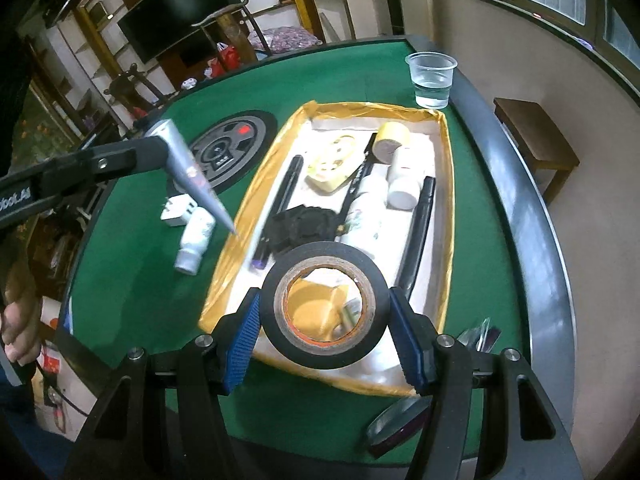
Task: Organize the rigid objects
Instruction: 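Lower the silver tube and black tape into the tray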
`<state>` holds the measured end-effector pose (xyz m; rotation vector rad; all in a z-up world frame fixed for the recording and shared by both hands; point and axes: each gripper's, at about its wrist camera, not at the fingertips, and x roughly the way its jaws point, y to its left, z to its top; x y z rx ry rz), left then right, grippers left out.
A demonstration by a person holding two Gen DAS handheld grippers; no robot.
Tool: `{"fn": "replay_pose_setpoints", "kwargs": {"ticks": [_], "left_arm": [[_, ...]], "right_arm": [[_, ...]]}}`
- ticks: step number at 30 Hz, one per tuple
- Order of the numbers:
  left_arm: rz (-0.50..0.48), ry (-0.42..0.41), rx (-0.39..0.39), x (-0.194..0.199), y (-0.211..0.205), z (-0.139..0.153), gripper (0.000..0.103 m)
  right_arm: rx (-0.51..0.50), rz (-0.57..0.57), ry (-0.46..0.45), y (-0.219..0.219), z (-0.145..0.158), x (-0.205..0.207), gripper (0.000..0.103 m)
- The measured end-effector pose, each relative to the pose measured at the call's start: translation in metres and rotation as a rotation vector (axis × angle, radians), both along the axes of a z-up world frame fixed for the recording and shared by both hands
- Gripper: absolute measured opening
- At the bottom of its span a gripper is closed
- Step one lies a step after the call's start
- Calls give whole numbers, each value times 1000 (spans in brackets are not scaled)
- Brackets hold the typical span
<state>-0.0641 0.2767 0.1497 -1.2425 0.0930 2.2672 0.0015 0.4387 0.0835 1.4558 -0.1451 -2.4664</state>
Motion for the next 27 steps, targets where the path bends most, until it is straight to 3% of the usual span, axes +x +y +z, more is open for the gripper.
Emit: {"fn": "replay_pose_setpoints", "kwargs": {"ticks": [12,27], "left_arm": [[32,-77,-46,-41,27,-32,21],[80,-114,-61,-91,41,-56,21]], "right_arm": [[44,0,-31,12,-17,-27,56],[26,-38,-93,21,-42,-61,56]]}}
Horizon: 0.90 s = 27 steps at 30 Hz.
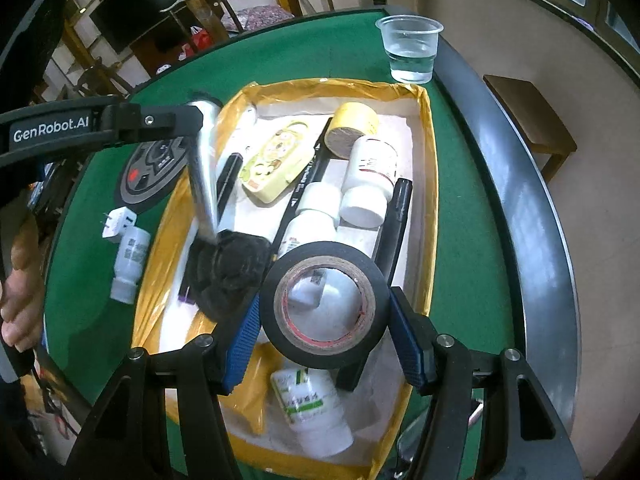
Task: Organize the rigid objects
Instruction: 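Lower the silver tube and black tape into the tray, then open both grippers to release the tube and tape, then withdraw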
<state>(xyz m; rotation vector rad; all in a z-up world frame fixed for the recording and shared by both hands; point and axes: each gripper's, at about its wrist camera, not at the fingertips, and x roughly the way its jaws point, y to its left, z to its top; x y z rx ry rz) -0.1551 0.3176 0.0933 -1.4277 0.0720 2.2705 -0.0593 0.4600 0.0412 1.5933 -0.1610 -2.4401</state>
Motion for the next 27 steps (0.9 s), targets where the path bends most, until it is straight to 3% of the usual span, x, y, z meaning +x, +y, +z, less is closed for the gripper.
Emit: {"fn": "replay_pose_setpoints", "kwargs": {"ticks": [9,20,27], "left_arm": [[-3,-21,-26,-6,9,-18,21],[-5,26,-49,0,7,-13,21],[3,43,-43,5,1,-6,21]], "right_arm": [[-8,-13,11,-1,-1,-14,56],[19,-24,9,-5,0,-23,58],[20,-30,31,-4,7,-20,65]]}}
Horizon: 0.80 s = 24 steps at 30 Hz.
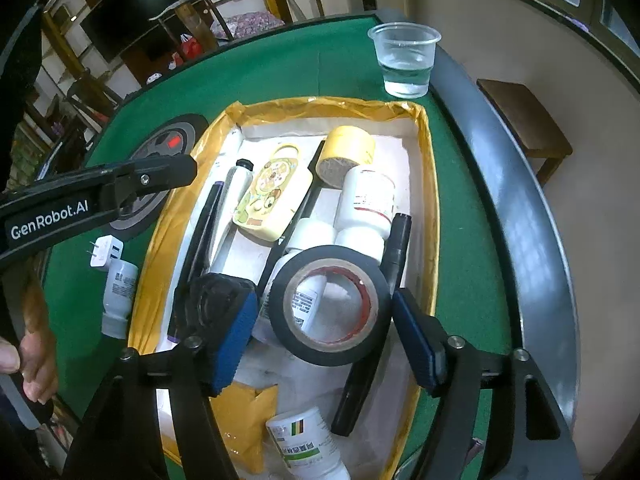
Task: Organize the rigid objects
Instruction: 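Open both grippers to release the tube and tape, then withdraw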
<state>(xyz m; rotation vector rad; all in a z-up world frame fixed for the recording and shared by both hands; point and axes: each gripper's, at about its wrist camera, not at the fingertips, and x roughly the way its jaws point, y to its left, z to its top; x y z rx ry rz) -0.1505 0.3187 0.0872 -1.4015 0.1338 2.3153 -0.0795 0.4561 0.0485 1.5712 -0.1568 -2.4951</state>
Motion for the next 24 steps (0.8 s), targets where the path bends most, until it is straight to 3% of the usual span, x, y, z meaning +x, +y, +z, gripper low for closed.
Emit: {"fn": "replay_pose_setpoints", "kwargs": {"ticks": [13,17,24], "left_arm": [[0,43,-18,22,-21,16,24],[13,60,-16,29,-37,20,45],[39,72,-7,37,-69,27,46]], "right_arm": [[-11,4,60,-19,30,20,66],[-10,-7,69,-27,33,26,74],[-32,-14,76,-45,40,38,74]]}}
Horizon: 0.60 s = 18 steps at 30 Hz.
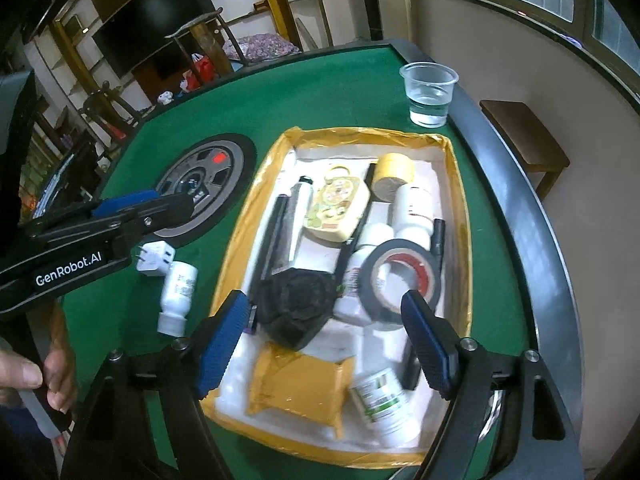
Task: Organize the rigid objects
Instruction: 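Open both grippers to release the tube and tape, then withdraw, then grasp the white plug adapter with the left gripper while the right grasps a white pill bottle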
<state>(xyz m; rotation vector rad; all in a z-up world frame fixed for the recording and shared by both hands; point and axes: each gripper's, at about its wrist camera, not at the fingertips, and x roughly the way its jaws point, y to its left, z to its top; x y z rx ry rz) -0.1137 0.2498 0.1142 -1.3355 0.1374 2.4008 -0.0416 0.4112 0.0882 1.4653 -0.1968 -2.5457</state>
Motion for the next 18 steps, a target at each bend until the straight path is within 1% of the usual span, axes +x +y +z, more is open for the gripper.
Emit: {"fn": "replay_pose_setpoints", "kwargs": {"ticks": [9,15,18], "left_arm": [[57,-21,7,-4,-50,-7,46],[131,-57,26,-12,-95,-22,46],[180,-94,33,-20,-120,-35,46]], "right_arm": [[-2,40,25,-39,16,21,74],[-12,83,21,-63,20,34,75],[-7,101,10,-70,18,39,75]]}}
